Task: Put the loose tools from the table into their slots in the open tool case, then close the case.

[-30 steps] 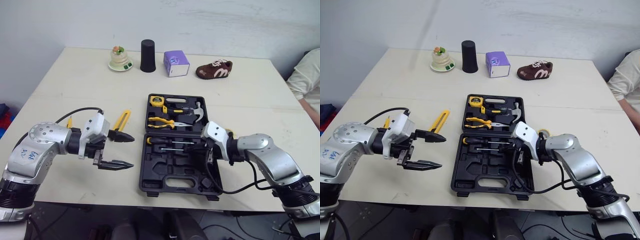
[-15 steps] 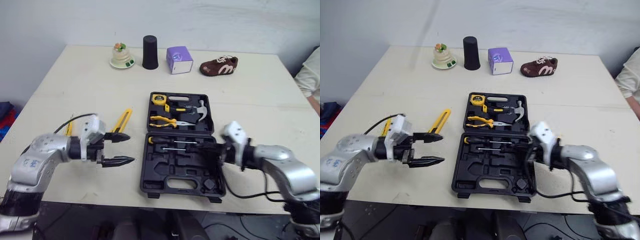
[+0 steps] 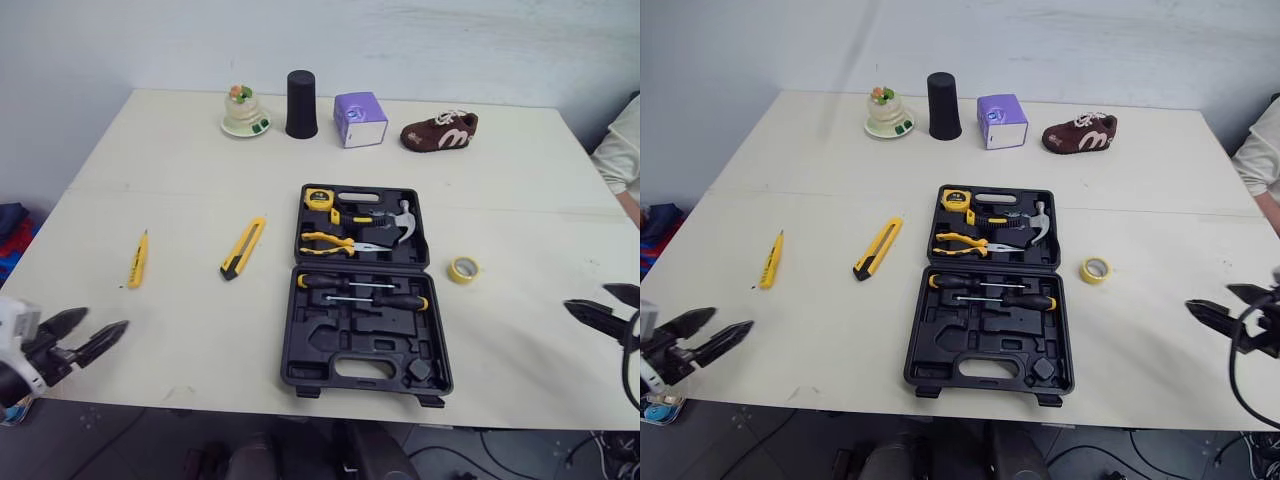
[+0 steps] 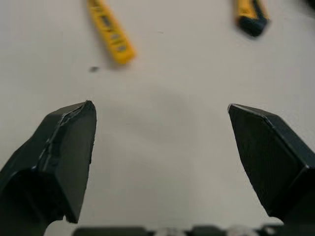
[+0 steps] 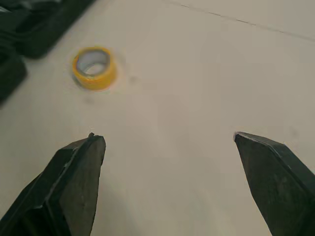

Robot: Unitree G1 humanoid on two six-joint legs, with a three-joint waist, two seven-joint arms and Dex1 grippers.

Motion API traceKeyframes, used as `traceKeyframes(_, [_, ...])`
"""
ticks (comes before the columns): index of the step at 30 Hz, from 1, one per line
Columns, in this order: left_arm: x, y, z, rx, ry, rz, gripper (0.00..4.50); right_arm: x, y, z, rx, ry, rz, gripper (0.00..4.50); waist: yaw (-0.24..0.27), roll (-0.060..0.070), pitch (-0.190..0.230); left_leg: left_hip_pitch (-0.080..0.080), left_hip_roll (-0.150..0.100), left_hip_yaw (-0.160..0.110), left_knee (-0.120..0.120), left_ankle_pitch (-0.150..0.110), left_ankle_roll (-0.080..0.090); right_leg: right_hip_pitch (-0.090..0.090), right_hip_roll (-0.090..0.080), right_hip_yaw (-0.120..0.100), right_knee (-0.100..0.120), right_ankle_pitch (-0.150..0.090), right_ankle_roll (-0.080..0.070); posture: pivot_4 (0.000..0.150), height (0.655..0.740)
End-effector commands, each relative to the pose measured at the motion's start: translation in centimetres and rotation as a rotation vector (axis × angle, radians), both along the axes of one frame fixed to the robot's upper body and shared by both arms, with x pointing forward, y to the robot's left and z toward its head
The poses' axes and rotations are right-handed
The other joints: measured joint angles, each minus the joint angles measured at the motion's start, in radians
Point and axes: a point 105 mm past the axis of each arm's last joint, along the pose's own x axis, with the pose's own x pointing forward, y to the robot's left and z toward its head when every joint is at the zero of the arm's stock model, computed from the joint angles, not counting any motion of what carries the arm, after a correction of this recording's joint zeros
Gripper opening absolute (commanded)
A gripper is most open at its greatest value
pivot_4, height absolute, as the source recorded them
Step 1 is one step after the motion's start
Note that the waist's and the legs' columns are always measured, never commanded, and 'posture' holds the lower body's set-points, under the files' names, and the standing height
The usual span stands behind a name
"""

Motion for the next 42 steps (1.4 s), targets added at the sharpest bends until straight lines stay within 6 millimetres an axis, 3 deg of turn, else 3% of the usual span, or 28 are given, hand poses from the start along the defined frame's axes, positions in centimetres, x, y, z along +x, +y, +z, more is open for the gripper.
traceKeyframes(1, [0.5, 0.4, 1.4, -0.016, -0.068, 0.064, 4.5, 0.1, -0.8, 2.0, -0.046, -0.064, 0.006, 4.44, 0.0, 0.0, 0.0, 0.0, 0.0, 0.0, 0.0, 0.0, 0.0, 0.0, 0.0, 0.0, 0.0, 0.0, 0.0, 0.15, 0.7339])
traceKeyframes(5, [2.1, -1.0, 2.1, -0.053, -0.078, 0.078, 4.5, 0.7, 1.0, 3.0, -0.046, -0.095, 0.102, 4.44, 0.0, 0.0, 0.0, 0.0, 0.0, 0.0, 0.0, 0.001, -0.001, 0.0, 0.0, 0.0, 0.001, 0.001, 0.0, 0.15, 0.7339])
traceKeyframes(9, [4.4, -1.6, 1.8, -0.015, -0.022, 0.16, 4.5, 0.7, 5.6, 4.7, -0.04, -0.116, 0.319, 4.44, 0.0, 0.001, 0.0, 0.0, 0.0, 0.0, -0.001, 0.001, -0.002, 0.0, 0.001, 0.0, 0.001, 0.002, 0.002, 0.15, 0.7339])
traceKeyframes(13, [6.2, -1.3, 1.5, -0.022, 0.046, 0.273, 4.5, -0.7, 10.5, 7.0, 0.022, -0.131, 0.562, 4.44, 0.001, 0.001, 0.001, 0.0, 0.0, -0.001, -0.001, 0.002, -0.004, -0.001, 0.001, 0.0, 0.002, 0.003, 0.002, 0.15, 0.7339])
traceKeyframes(17, [8.2, -2.0, 1.4, -0.084, 0.107, 0.288, 4.5, -2.3, 13.5, 8.2, 0.092, -0.086, 0.753, 4.44, 0.005, 0.0, 0.001, -0.001, 0.0, -0.001, -0.001, 0.004, -0.006, 0.0, 0.001, 0.0, 0.001, 0.003, 0.003, 0.15, 0.7339])
traceKeyframes(21, [10.6, -3.0, 1.4, -0.123, 0.16, 0.264, 4.5, -2.8, 15.6, 8.6, 0.08, -0.059, 0.882, 4.44, 0.007, -0.001, 0.001, -0.001, 0.0, -0.001, 0.001, 0.004, -0.007, 0.0, 0.001, 0.0, 0.001, 0.003, 0.003, 0.15, 0.7339])
traceKeyframes(25, [12.4, -2.9, 0.1, -0.191, 0.29, 0.334, 4.5, -2.8, 17.4, 9.6, 0.072, -0.098, 0.978, 4.44, 0.008, -0.001, 0.001, -0.002, 0.0, -0.001, 0.002, 0.005, -0.007, -0.001, 0.001, -0.001, 0.002, 0.003, 0.004, 0.15, 0.7339])
traceKeyframes(27, [13.4, -4.5, -0.4, -0.178, 0.345, 0.28, 4.5, -2.9, 17.8, 10.1, 0.097, -0.117, 1.003, 4.44, 0.009, -0.001, 0.001, -0.001, 0.0, -0.001, 0.003, 0.005, -0.008, 0.0, 0.001, -0.001, 0.003, 0.003, 0.004, 0.15, 0.7339])
traceKeyframes(29, [13.9, -5.6, -0.8, -0.164, 0.38, 0.244, 4.5, -2.9, 18.0, 10.3, 0.106, -0.128, 1.009, 4.44, 0.012, 0.0, 0.001, 0.0, -0.001, -0.001, 0.002, 0.006, -0.008, 0.0, 0.001, 0.0, 0.004, 0.003, 0.004, 0.15, 0.7339])
traceKeyframes(32, [14.0, -5.7, -1.2, -0.138, 0.398, 0.256, 4.5, -2.7, 18.5, 10.4, 0.098, -0.135, 1.01, 4.44, 0.023, 0.001, 0.0, 0.0, -0.001, -0.001, 0.002, 0.007, -0.009, 0.0, 0.001, 0.0, 0.005, 0.003, 0.004, 0.15, 0.7339])
traceKeyframes(36, [13.7, -5.8, -1.3, -0.121, 0.409, 0.252, 3.26, -2.5, 18.7, 10.5, 0.112, -0.147, 1.0, 4.5, 0.028, 0.002, 0.0, 0.0, -0.001, -0.001, 0.003, 0.007, -0.009, 0.0, 0.0, 0.0, 0.005, 0.003, 0.004, 0.15, 0.7339])
traceKeyframes(42, [13.5, -5.8, -1.1, -0.073, 0.412, 0.231, 0.59, -2.3, 18.7, 10.8, 0.104, -0.163, 0.973, 4.5, 0.032, 0.002, 0.0, -0.001, -0.001, -0.001, 0.003, 0.007, -0.008, 0.0, 0.0, 0.0, 0.004, 0.003, 0.004, 0.15, 0.7339])
